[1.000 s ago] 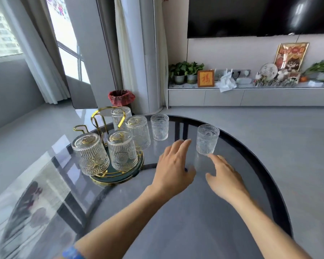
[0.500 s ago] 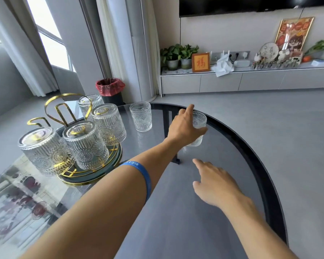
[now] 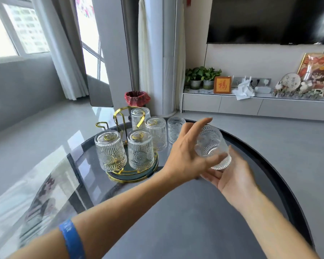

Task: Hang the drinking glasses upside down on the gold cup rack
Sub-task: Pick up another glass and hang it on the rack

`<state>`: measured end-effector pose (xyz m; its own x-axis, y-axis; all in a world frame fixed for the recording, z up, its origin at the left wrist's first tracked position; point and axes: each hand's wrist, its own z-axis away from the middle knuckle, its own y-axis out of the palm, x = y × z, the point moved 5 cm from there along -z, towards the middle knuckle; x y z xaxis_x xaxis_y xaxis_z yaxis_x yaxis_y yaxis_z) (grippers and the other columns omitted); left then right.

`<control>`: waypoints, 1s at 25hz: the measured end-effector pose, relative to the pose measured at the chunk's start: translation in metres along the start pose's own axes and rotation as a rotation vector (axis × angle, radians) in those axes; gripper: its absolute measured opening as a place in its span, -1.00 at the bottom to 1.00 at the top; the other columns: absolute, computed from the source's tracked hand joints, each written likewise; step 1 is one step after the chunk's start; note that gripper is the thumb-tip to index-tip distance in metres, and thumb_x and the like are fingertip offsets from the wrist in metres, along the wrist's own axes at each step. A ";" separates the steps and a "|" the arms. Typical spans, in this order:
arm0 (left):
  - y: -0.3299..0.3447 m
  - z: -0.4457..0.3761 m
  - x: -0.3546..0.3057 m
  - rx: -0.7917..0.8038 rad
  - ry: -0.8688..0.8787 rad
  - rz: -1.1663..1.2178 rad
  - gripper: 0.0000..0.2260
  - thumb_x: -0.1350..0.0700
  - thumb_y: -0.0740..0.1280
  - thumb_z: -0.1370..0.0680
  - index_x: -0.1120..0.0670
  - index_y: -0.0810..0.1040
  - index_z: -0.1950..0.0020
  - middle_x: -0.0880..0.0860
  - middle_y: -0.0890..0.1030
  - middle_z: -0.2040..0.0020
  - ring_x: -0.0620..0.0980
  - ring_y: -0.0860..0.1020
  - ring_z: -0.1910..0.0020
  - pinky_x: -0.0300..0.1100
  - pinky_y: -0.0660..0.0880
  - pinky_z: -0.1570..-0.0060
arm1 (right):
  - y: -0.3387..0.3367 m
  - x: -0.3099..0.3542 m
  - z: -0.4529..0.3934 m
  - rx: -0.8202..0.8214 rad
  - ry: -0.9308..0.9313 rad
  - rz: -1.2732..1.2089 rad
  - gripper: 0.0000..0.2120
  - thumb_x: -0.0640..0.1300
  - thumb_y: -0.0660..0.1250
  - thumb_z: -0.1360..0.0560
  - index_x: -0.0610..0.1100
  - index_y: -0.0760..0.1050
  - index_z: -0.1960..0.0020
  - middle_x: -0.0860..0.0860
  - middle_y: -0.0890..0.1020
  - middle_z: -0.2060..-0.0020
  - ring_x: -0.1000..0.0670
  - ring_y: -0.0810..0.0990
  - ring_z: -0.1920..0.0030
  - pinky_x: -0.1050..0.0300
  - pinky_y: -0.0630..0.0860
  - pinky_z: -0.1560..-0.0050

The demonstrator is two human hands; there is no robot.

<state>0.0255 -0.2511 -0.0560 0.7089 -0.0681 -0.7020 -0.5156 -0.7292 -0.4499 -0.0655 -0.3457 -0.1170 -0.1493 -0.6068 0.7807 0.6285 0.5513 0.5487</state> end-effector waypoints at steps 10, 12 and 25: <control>-0.184 0.005 -0.018 -0.168 0.039 -0.485 -0.17 -0.42 0.39 -0.23 -0.07 0.38 -0.40 -0.06 0.58 -0.21 -0.02 0.49 -0.12 -0.06 0.48 -0.08 | 0.199 0.035 0.052 0.083 -0.682 0.556 -0.69 0.19 0.47 -0.32 0.12 0.54 0.00 0.10 0.65 -0.02 0.13 0.63 0.00 0.06 0.63 0.19; -0.224 0.001 -0.003 -0.312 -0.029 -0.333 -0.26 -0.26 0.53 -0.22 -0.05 0.43 -0.33 -0.09 0.58 -0.13 -0.05 0.51 -0.07 -0.11 0.50 -0.01 | 0.233 0.037 0.042 0.217 -0.646 0.568 -0.73 0.18 0.34 -0.43 0.06 0.56 -0.03 0.02 0.65 -0.04 0.04 0.64 0.01 -0.01 0.64 0.12; -0.295 -0.067 0.159 -0.340 -0.397 -0.059 -0.33 0.06 0.68 -0.16 -0.03 0.42 -0.15 -0.10 0.57 -0.01 -0.09 0.56 -0.03 -0.30 0.43 0.15 | 0.257 -0.016 -0.060 0.165 -0.859 1.687 -0.58 -0.12 0.10 -0.58 0.02 0.34 -0.43 0.05 0.44 -0.41 -0.12 0.44 -0.31 0.00 0.37 -0.26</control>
<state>0.3226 -0.0931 0.0021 0.4606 0.1949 -0.8659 -0.2485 -0.9083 -0.3366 0.1439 -0.2284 -0.0063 0.1377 0.9281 0.3459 0.4425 0.2548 -0.8598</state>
